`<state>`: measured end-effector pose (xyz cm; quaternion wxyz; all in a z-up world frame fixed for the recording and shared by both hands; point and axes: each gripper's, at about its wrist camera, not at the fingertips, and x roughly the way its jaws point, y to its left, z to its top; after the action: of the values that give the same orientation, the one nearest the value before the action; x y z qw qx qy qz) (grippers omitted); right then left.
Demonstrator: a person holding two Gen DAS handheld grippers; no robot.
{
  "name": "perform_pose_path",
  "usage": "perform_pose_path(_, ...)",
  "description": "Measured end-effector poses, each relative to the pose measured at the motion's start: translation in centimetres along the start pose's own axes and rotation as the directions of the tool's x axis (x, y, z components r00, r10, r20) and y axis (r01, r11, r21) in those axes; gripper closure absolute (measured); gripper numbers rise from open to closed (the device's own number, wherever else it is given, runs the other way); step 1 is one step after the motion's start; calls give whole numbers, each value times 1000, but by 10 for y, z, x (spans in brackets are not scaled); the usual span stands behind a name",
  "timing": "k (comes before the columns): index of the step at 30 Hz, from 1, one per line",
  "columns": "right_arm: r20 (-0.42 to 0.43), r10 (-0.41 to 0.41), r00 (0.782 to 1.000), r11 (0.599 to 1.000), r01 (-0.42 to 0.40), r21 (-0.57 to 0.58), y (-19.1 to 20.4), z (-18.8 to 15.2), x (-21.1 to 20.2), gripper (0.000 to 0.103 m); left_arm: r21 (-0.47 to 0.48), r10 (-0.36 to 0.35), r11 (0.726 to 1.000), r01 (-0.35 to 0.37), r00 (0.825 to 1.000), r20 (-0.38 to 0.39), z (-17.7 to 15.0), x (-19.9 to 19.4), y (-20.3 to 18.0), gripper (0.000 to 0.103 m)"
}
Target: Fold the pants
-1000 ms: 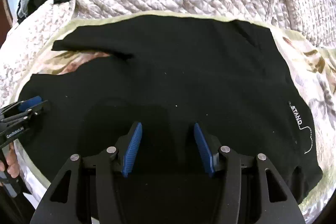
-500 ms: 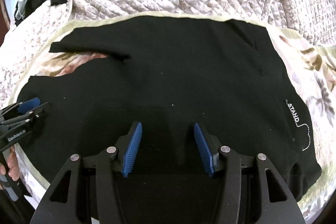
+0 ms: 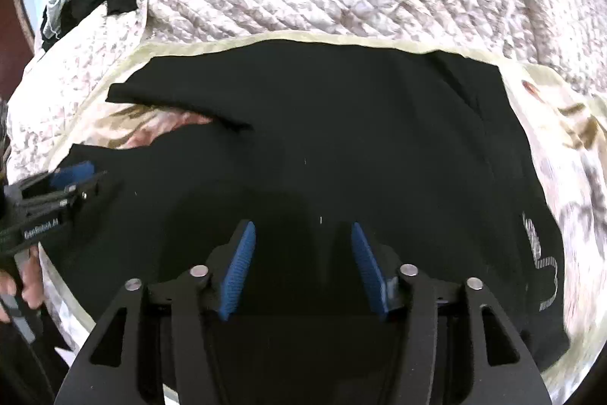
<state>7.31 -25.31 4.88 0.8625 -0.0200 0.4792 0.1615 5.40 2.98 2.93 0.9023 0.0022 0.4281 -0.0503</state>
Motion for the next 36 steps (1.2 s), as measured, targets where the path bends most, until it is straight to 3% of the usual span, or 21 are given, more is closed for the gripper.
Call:
perform_pose_path(4,-30,40,999,999,-40,-30,-9,30,10,44,-8,-10,1000,10,1000,-15,30,16,11,46)
perform_pose_path(8,-29,19,999,995,-21,-92,-18,61,21,44,-10,-27,1000,27,999,-22,68,38,25,46)
perform_pose_path(12,-21,31,999,987,-34,-158,-32,102,40,38,-28,-65,998,65,998,-22,112,70,35,34)
perform_pose_path(16,-29,51,998,981,-56,-185,-49,147,75,36,-30,-60,998,58,997,-54,143,115,43,33)
perform_pose_path(25,-103,52,993,980,-70,-184,-77,197,153,36,-54,-45,998,41,995,-87,167,180,49,30)
perform_pose_path(27,-125,49,991,980,-72,-188,-80,200,165,36,-28,-44,999,42,996,-82,168,185,44,22)
perform_pose_path(31,-148,53,988,977,-83,-198,-81,203,177,35,48,4,999,0,996,-84,167,190,28,21)
perform_pose_path(33,-142,45,989,973,-75,-219,-76,201,176,55,70,-9,997,14,997,-76,165,188,22,41)
perform_pose_path(34,-131,33,991,968,-64,-244,-71,198,172,83,75,-15,997,20,997,-69,164,186,18,47)
perform_pose_path(35,-130,33,991,966,-65,-252,-67,196,170,93,81,-17,996,23,998,-66,164,185,14,66)
perform_pose_path(36,-127,21,992,963,-54,-263,-63,195,168,94,86,-28,996,34,998,-64,163,183,11,86)
